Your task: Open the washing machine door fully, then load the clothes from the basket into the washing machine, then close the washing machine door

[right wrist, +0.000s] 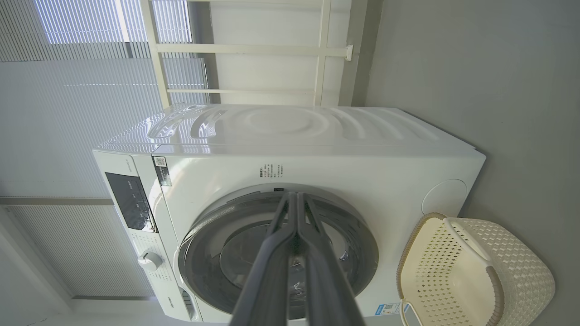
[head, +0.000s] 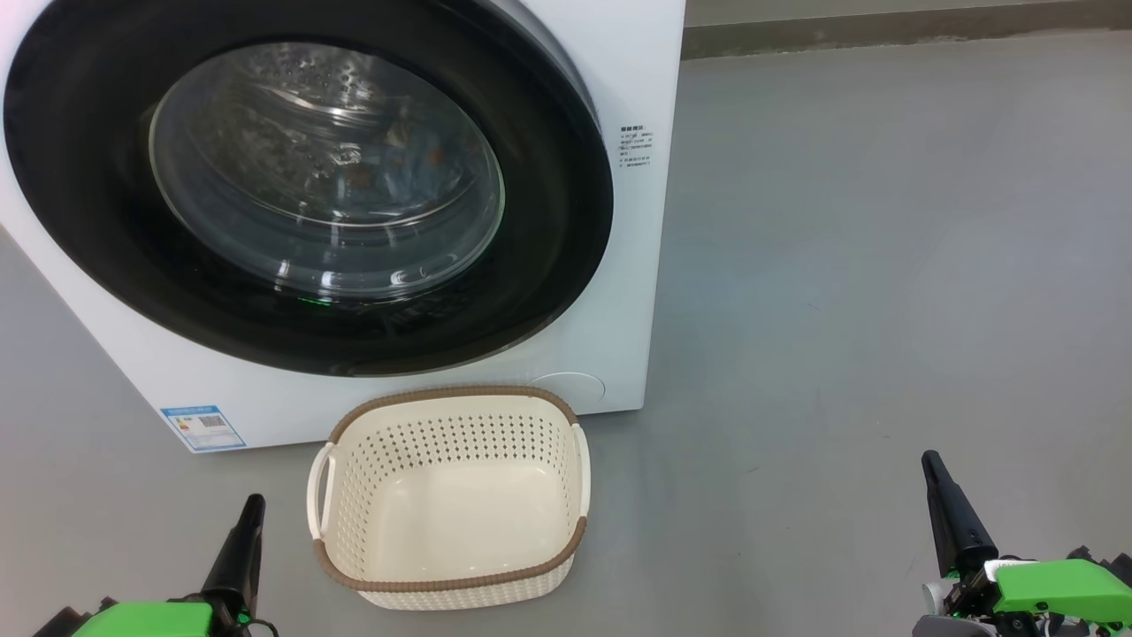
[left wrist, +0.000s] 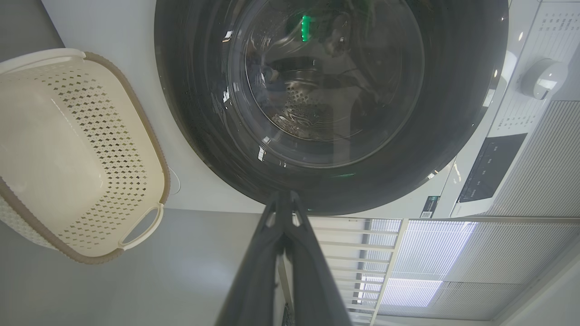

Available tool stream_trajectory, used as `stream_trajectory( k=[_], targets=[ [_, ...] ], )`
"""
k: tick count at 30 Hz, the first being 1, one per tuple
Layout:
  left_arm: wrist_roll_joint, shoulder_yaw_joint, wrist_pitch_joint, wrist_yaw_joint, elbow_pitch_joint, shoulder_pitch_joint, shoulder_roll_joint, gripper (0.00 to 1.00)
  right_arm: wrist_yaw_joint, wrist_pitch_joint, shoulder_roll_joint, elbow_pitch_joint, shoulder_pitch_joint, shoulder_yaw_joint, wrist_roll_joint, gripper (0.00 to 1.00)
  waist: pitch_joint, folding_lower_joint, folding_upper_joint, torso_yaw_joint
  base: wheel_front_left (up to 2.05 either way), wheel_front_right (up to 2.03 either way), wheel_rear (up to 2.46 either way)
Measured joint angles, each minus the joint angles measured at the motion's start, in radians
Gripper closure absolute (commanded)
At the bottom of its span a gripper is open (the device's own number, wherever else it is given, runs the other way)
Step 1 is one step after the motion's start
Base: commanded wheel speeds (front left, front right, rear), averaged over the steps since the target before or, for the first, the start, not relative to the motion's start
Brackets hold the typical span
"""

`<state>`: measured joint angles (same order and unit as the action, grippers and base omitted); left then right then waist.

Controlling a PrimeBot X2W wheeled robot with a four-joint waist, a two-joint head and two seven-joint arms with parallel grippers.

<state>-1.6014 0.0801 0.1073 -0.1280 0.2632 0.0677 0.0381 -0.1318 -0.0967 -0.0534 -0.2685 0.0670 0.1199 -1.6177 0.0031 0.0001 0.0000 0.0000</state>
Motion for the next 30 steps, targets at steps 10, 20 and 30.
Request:
stream_trajectory(
  k=[10,20,30],
  targets=[
    [0.0,0.0,0.0,0.0,0.0,0.0,0.0,1.0,0.0,0.0,0.001,0.0,0.0,0.001,0.0,1.0,0.0,0.0,0.0,0.0,0.0,0.0,0.0],
    [0.0,0.0,0.0,0.0,0.0,0.0,0.0,1.0,0.0,-0.005,0.001,0.0,0.0,0.005,0.0,1.0,0.0,0.0,0.0,0.0,0.0,0.0,0.0],
    [0.0,0.0,0.0,0.0,0.0,0.0,0.0,1.0,0.0,-0.007,0.002,0.0,0.0,0.007,0.0,1.0,0.0,0.0,0.0,0.0,0.0,0.0,0.0]
  ],
)
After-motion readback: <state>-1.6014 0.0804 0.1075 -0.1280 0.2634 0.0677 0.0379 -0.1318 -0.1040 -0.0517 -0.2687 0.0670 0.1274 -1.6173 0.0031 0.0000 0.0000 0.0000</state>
